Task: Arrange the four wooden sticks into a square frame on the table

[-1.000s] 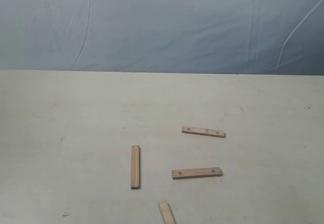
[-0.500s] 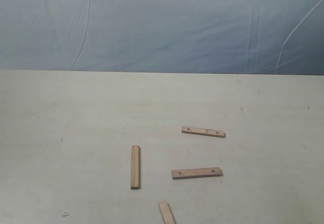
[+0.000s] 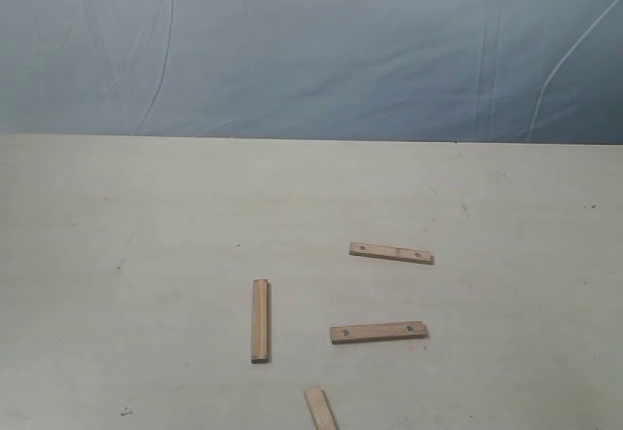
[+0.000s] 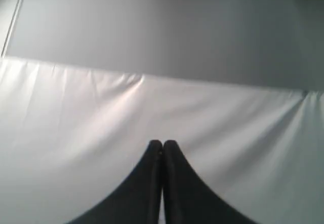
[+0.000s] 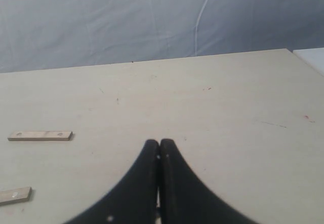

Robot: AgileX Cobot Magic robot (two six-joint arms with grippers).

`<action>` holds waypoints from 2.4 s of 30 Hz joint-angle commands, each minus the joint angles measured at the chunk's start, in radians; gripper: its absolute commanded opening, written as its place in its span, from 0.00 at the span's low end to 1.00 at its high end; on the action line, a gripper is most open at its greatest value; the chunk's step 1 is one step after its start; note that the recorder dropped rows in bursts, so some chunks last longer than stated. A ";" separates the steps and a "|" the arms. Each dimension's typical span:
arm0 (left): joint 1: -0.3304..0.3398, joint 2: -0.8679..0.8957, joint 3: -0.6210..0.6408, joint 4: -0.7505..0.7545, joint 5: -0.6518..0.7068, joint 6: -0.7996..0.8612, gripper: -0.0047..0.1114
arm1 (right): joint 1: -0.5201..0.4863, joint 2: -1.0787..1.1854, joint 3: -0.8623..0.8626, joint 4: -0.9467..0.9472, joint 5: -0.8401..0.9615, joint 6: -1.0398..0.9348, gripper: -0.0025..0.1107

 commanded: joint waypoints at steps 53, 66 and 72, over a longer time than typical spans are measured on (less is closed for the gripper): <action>-0.504 1.536 -0.570 -0.713 0.959 0.401 0.59 | -0.005 -0.004 0.000 0.002 -0.006 -0.003 0.01; -0.566 1.609 -0.603 -0.557 0.986 0.267 0.52 | -0.005 -0.004 0.000 0.002 -0.006 -0.003 0.01; -0.566 1.609 -0.603 -0.544 1.103 0.272 0.47 | -0.005 -0.004 0.000 0.002 -0.006 -0.003 0.01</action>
